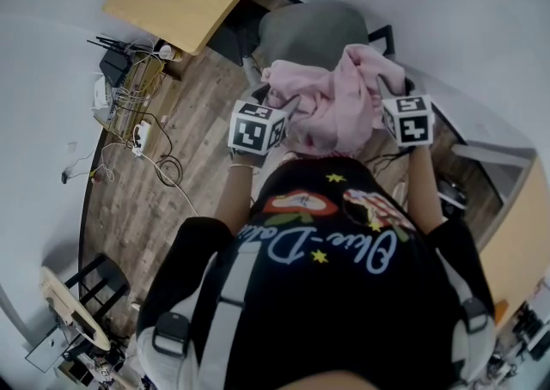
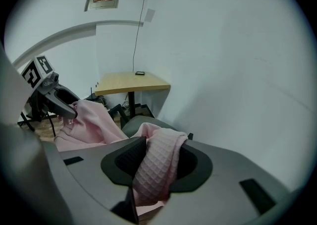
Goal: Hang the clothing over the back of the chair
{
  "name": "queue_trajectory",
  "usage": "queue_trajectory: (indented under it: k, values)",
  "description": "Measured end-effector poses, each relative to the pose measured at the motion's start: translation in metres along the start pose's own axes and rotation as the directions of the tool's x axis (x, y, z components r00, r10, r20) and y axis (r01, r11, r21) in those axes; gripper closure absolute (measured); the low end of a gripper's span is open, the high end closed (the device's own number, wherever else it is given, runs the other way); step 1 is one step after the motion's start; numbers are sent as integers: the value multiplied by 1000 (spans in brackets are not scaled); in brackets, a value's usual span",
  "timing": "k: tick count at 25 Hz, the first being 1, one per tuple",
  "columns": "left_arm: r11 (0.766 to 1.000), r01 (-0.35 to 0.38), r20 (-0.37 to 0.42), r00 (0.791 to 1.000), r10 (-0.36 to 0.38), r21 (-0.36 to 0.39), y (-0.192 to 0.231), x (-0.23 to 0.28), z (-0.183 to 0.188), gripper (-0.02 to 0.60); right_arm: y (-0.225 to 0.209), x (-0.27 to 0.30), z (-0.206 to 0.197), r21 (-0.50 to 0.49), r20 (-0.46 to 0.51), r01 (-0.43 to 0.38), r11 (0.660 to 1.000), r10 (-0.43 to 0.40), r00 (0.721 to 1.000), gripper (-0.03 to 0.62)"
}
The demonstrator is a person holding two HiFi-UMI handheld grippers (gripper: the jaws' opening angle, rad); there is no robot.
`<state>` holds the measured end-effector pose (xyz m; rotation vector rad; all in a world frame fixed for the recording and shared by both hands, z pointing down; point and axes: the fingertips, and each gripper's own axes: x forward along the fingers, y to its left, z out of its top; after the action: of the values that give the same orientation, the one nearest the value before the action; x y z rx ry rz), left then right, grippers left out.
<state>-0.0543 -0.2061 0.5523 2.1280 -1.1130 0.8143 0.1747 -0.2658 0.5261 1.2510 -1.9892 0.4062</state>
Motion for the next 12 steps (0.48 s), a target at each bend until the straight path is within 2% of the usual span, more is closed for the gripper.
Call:
queue_trajectory:
  k: [7, 12]
  values:
    - [1000, 3, 87, 996, -2, -11, 1, -12, 12, 314, -2, -8, -10, 13, -6, 30, 999, -29, 1000, 479]
    - [999, 49, 123, 991, -48, -4, -12, -17, 20, 314, 2, -11, -13, 16, -14, 56, 998, -56, 998, 479]
